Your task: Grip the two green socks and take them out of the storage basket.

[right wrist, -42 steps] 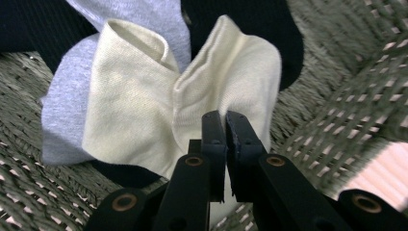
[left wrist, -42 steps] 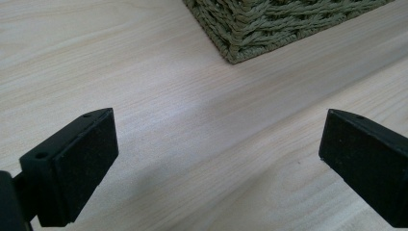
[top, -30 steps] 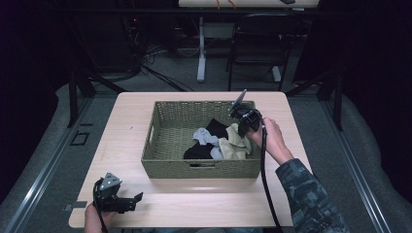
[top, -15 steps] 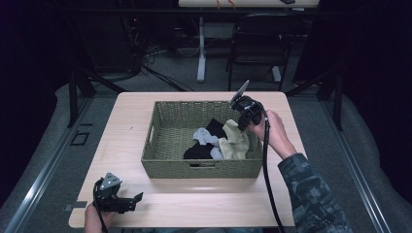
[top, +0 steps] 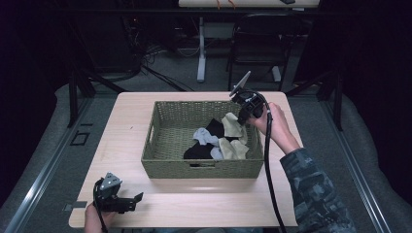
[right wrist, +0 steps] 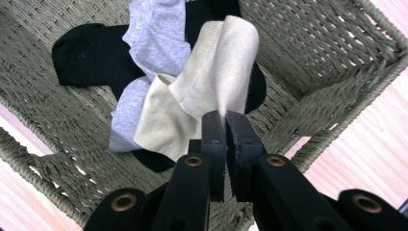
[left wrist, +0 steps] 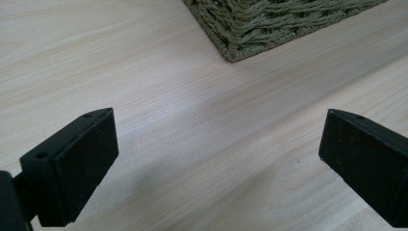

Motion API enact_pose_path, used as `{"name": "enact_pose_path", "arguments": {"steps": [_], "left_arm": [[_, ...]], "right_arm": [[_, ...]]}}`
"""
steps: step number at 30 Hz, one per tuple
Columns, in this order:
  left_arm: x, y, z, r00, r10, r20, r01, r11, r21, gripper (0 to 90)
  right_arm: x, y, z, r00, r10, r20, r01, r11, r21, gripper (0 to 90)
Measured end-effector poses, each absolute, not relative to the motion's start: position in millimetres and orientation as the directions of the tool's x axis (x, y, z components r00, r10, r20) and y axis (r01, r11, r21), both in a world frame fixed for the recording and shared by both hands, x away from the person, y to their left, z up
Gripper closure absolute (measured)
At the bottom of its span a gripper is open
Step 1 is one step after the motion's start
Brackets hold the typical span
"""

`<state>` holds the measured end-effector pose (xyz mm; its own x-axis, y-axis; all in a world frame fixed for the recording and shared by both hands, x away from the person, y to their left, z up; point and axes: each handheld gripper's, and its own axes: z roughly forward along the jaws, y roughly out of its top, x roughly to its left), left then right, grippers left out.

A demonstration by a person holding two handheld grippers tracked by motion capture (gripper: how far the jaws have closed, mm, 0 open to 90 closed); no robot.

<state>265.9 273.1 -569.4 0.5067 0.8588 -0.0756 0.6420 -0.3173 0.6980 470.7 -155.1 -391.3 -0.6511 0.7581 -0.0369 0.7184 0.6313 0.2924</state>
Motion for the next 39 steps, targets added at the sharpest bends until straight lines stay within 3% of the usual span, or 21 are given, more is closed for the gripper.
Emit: {"name": "enact_pose_path", "arguments": {"steps": [16, 39], "left_arm": [[266, 273, -570, 0.511, 0.857, -0.074, 0.640, -0.322, 0.698, 0.1], [266, 272, -570, 0.516, 0.853, -0.074, 0.641, -0.327, 0.695, 0.1]], "right_arm": [[470, -154, -375, -0.653, 0.756, -0.044, 0.715, 0.635, 0.292, 86.9], [462, -169, -328, -0.638, 0.767, -0.072, 0.697, 0.615, 0.368, 87.0]]}}
